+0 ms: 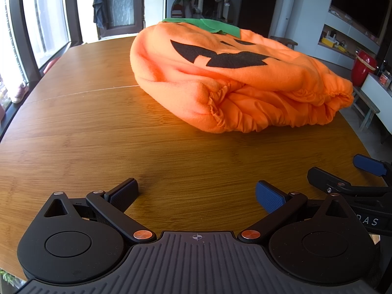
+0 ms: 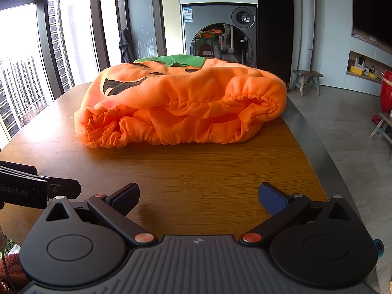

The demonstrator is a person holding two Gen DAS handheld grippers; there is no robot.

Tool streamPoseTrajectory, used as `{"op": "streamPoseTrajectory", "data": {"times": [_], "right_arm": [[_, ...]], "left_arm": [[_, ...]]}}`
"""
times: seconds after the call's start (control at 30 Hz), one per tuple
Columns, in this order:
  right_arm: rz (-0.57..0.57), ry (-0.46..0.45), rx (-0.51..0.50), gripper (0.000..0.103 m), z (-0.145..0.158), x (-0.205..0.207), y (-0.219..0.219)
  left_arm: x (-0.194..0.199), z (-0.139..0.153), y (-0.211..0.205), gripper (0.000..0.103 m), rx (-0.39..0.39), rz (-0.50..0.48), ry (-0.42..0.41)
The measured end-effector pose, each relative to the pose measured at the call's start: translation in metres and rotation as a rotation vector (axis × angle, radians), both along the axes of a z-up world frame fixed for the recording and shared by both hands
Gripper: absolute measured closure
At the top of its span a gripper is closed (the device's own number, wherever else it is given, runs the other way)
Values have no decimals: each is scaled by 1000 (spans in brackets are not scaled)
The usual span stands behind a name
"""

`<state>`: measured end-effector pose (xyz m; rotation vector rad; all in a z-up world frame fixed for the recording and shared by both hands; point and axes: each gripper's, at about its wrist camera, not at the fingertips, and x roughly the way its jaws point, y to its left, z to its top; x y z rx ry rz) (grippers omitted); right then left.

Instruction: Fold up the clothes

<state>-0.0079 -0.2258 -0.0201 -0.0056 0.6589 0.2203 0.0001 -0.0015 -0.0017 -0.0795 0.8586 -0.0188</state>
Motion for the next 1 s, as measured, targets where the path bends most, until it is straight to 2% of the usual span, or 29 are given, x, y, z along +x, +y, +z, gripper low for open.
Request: {"op": "streamPoseTrajectory", "data": {"times": [0.77, 1.0], "right_arm": [[5, -4, -13, 0, -1, -1, 1], [16, -5, -31, 0, -1, -1, 3]], "left_arm": [[0, 0, 0, 0, 3, 0, 2], [2, -1, -1, 0, 40, 1, 17]]}}
